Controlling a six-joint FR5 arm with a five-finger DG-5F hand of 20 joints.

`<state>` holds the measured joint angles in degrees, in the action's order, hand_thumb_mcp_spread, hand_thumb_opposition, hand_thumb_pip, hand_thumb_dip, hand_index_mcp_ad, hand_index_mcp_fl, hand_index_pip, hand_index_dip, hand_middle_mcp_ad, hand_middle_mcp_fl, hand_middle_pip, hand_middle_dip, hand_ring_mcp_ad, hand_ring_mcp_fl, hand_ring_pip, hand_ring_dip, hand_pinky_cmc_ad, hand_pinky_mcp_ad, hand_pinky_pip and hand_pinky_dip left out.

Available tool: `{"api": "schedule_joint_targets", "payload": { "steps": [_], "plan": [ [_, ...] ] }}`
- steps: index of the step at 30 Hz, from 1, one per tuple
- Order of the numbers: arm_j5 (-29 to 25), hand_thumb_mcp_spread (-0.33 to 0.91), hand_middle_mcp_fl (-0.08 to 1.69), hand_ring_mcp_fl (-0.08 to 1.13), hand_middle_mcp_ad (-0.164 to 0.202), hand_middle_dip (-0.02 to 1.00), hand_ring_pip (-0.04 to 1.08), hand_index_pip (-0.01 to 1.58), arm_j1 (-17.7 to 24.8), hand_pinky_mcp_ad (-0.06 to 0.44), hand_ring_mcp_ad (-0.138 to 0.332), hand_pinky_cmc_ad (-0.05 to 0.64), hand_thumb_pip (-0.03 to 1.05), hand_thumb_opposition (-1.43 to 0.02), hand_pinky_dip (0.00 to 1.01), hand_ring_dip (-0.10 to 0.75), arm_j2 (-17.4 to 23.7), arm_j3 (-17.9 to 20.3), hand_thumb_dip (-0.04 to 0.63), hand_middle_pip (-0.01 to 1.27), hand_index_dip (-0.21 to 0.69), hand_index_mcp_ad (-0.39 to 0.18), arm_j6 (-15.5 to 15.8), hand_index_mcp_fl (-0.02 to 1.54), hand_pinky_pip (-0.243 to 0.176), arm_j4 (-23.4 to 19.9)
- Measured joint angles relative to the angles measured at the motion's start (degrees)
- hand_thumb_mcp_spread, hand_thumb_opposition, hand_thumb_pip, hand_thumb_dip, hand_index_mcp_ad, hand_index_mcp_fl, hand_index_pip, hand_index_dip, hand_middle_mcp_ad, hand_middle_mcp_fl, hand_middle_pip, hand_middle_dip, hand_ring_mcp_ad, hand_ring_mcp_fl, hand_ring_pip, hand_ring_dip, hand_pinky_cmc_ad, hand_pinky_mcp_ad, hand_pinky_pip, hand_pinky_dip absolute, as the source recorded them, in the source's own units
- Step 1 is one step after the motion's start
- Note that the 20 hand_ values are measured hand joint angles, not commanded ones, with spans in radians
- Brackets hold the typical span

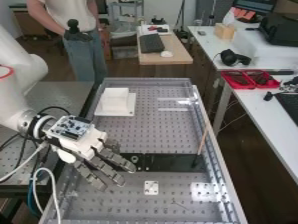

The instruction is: Grab the larger nut and place it in the white container

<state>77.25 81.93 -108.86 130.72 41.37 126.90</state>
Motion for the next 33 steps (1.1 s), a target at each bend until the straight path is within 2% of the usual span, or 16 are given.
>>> {"api": "schedule_joint_targets", "payload": {
  "steps": [11,33],
  "plan": [
    [6.32,0.31,0.00,0.00,0.063,0.19,0.24,1.56,-3.32,0.316,0.161,0.349,0.80,-0.85,0.78,0.091,-0.52,-1.66,0.190,0.13,0.106,-0.168,2.43,0.01,-0.103,1.76],
    [10.67,0.31,0.00,0.00,0.059,0.19,0.23,1.56,-5.58,0.312,0.161,0.349,0.80,-0.85,0.78,0.091,-2.22,-3.16,0.190,0.13,0.101,-0.168,3.68,0.01,-0.103,2.03]
  ]
}}
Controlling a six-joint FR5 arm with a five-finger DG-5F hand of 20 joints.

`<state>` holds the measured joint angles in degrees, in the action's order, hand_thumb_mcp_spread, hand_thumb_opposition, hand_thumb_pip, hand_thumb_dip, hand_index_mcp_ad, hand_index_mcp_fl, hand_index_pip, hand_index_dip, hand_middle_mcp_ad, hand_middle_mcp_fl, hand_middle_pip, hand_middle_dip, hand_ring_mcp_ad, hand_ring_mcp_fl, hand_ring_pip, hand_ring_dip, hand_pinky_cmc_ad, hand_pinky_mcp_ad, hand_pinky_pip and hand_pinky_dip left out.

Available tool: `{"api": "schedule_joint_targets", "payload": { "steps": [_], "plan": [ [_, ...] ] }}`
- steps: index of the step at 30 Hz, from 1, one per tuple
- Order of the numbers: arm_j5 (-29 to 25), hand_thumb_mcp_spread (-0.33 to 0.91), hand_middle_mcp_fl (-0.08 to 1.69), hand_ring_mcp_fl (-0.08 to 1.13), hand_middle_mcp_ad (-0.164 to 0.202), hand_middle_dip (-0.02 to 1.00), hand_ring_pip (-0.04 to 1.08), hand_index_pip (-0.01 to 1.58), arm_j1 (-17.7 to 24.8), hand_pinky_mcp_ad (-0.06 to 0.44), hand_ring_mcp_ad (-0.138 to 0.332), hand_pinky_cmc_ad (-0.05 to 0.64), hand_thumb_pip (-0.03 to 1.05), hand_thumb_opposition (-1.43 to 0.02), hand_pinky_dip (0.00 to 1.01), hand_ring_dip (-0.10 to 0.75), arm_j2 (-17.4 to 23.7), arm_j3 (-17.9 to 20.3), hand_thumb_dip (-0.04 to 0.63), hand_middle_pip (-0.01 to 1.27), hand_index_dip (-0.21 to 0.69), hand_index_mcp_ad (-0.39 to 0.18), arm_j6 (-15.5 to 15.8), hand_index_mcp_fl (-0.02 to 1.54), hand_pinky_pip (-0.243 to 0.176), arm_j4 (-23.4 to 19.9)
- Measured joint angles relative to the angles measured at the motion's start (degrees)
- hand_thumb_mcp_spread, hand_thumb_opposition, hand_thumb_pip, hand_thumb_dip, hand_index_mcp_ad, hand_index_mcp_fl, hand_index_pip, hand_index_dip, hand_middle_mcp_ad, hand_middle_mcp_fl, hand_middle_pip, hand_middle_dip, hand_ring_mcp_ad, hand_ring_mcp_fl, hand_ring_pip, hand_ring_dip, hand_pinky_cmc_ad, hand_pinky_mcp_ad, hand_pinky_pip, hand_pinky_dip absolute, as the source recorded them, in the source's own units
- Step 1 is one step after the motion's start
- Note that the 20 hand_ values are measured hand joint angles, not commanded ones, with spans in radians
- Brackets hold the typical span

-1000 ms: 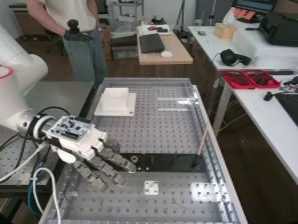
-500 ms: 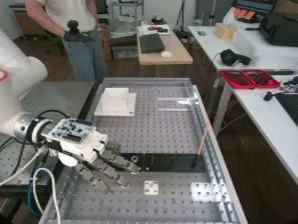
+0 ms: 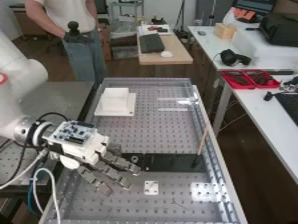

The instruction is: Grab the larger nut and place it in the white container

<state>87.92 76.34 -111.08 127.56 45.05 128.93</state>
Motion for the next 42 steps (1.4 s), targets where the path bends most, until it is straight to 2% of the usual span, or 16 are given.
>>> {"api": "schedule_joint_targets", "payload": {
  "steps": [12,18,20,29,37,42],
  "plan": [
    [1.24,0.31,0.00,0.00,0.058,0.19,0.23,1.56,-0.27,0.312,0.161,0.349,0.80,-0.85,0.78,0.087,-0.36,0.69,0.188,0.13,0.094,-0.168,0.04,0.01,-0.103,-1.32],
    [0.91,0.34,0.01,0.00,0.061,0.18,0.23,1.55,-0.08,0.314,0.154,0.349,0.81,-0.85,0.78,0.087,-0.43,1.22,0.204,0.13,0.065,-0.164,0.06,0.09,-0.103,-2.89],
    [0.57,0.34,0.01,0.00,0.058,0.18,0.23,1.54,0.06,0.312,0.145,0.349,0.85,-0.85,0.78,0.087,-0.60,1.19,0.206,0.14,0.065,-0.152,-0.16,0.11,-0.103,-2.87],
    [0.05,0.34,0.01,0.00,0.058,0.18,0.23,1.52,0.26,0.304,0.143,0.339,0.84,-0.82,0.77,0.087,-0.97,0.76,0.206,0.14,0.047,-0.099,-0.52,0.17,-0.103,-1.85],
    [-0.78,0.34,0.01,0.00,0.061,0.18,0.23,1.53,0.70,0.302,0.143,0.328,0.84,-0.82,0.78,0.087,-1.02,0.72,0.208,0.14,0.051,-0.098,-0.89,0.17,-0.103,-1.73],
    [-1.28,0.34,0.01,0.00,0.058,0.18,0.23,1.53,1.11,0.300,0.147,0.328,0.85,-0.84,0.78,0.091,-1.03,0.82,0.213,0.14,0.051,-0.075,-1.38,0.17,-0.103,-1.90]
  ]
}}
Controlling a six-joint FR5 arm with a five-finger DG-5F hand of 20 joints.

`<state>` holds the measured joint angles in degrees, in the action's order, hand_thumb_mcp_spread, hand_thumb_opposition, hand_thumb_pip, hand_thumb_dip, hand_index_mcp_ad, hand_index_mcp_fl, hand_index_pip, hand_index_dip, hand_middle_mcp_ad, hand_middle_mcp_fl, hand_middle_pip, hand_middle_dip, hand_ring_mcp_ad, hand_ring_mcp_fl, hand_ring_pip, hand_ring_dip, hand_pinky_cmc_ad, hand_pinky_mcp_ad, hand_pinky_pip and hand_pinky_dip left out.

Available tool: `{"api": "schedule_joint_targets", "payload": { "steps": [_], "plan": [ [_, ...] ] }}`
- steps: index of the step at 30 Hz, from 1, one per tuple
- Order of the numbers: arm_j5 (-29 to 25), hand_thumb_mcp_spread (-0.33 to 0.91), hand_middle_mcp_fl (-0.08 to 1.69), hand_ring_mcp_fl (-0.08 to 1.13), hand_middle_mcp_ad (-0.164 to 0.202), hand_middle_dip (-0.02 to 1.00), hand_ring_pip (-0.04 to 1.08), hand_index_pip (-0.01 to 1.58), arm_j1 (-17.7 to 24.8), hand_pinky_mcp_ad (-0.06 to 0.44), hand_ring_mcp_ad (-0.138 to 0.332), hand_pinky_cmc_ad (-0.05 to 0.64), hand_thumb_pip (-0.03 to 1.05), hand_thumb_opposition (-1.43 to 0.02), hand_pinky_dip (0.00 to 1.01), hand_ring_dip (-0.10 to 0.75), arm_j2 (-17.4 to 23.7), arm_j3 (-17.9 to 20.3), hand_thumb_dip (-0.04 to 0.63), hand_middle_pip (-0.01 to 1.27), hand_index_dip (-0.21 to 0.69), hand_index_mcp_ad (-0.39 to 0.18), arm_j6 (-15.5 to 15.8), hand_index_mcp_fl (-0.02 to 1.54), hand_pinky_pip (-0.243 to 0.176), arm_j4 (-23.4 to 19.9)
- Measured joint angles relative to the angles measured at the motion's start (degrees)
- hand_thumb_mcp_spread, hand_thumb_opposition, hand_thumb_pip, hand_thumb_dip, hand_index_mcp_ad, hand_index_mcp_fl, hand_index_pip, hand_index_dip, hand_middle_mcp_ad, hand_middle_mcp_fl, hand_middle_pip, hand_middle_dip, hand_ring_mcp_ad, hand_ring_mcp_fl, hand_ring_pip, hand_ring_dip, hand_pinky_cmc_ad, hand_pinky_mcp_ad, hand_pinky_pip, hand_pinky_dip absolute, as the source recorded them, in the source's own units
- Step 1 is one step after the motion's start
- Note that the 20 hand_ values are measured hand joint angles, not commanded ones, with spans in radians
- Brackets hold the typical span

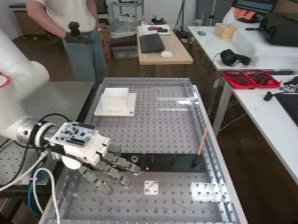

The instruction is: Grab the larger nut and place it in the white container

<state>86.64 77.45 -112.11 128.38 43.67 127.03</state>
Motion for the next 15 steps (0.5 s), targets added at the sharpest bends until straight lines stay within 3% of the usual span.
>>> {"api": "schedule_joint_targets", "payload": {
  "steps": [6,15],
  "plan": [
    [-0.35,0.34,0.01,0.00,0.063,0.18,0.23,1.53,0.26,0.295,0.138,0.332,0.75,-0.83,0.75,0.087,0.88,0.11,0.202,0.14,0.051,-0.065,-0.36,0.30,-0.103,-0.51],
    [-0.69,0.33,0.03,0.00,0.063,0.18,0.23,1.53,1.07,0.295,0.129,0.332,0.74,-0.81,0.73,0.087,4.66,0.59,0.202,0.14,0.051,-0.065,-0.48,0.37,-0.103,-1.41]
  ]
}}
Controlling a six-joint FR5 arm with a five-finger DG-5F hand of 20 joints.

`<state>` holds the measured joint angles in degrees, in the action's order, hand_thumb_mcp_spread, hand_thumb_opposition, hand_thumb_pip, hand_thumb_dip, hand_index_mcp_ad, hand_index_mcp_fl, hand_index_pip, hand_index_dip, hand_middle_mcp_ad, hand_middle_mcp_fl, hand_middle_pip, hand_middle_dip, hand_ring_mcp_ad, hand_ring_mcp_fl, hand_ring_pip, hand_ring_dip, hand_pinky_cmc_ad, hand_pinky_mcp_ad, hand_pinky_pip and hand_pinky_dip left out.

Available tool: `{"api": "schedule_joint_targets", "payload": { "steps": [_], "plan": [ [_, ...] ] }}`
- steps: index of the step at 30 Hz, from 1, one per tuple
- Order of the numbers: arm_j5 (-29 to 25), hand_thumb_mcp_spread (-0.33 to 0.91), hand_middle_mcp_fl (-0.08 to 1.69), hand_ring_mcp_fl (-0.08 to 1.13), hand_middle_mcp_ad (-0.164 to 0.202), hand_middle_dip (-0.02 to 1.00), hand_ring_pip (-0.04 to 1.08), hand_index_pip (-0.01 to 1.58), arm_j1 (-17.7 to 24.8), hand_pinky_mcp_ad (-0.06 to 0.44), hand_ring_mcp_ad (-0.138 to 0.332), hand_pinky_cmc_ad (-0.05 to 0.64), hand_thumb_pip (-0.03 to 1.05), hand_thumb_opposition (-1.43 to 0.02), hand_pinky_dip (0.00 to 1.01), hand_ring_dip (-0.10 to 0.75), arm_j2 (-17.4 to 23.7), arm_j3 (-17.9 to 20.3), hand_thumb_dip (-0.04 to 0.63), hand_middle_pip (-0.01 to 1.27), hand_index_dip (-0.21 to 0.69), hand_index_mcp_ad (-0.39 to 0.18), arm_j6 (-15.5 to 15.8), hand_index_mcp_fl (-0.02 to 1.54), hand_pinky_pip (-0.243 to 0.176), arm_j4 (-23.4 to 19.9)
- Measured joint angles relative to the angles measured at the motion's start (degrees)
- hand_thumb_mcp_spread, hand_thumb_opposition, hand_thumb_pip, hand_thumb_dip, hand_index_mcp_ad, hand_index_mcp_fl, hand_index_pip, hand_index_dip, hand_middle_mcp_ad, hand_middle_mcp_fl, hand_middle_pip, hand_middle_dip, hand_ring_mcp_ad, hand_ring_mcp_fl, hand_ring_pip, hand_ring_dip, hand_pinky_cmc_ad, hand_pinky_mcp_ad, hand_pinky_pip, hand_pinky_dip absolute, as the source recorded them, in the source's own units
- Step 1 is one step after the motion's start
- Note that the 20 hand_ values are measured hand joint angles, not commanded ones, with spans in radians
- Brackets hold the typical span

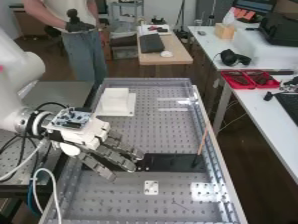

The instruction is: Grab the larger nut and place it in the white container

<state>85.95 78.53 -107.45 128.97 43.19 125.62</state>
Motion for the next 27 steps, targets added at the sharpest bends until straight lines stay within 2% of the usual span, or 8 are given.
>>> {"api": "schedule_joint_targets", "payload": {
  "steps": [9,11,14,16,21,24,27],
  "plan": [
    [1.84,0.33,0.04,0.00,0.063,0.18,0.21,1.53,5.41,0.295,0.129,0.330,0.74,-0.81,0.72,0.087,9.03,1.94,0.202,0.14,0.051,-0.065,-0.86,0.37,-0.101,0.19],
    [2.65,0.33,0.04,0.00,0.054,0.18,0.21,1.53,7.71,0.295,0.129,0.330,0.74,-0.81,0.72,0.087,11.17,2.18,0.202,0.14,0.051,-0.065,-1.08,0.37,-0.101,1.30],
    [3.36,0.33,0.04,0.00,0.063,0.18,0.21,1.53,11.00,0.295,0.129,0.333,0.74,-0.81,0.72,0.087,13.15,2.15,0.202,0.14,0.058,-0.065,-1.41,0.37,-0.101,3.61],
    [3.43,0.33,0.04,0.00,0.052,0.18,0.21,1.53,12.93,0.290,0.131,0.333,0.74,-0.81,0.70,0.087,14.09,2.01,0.202,0.14,0.065,-0.065,-1.63,0.37,-0.098,5.04],
    [2.45,0.33,0.05,0.00,0.059,0.20,0.18,1.53,17.84,0.293,0.131,0.333,0.74,-0.81,0.66,0.099,15.94,1.34,0.202,0.14,0.070,-0.065,-2.19,0.37,-0.098,8.70],
    [0.86,0.34,0.05,0.00,0.061,0.20,0.13,1.53,20.86,0.283,0.126,0.333,0.74,-0.81,0.64,0.103,16.65,0.88,0.202,0.14,0.080,-0.066,-2.50,0.33,-0.098,10.85],
    [-1.77,0.34,0.05,0.00,0.054,0.21,0.12,1.52,23.86,0.278,0.113,0.333,0.75,-0.82,0.58,0.122,17.22,0.67,0.202,0.13,0.093,-0.068,-2.54,0.29,-0.089,12.24]
  ]
}}
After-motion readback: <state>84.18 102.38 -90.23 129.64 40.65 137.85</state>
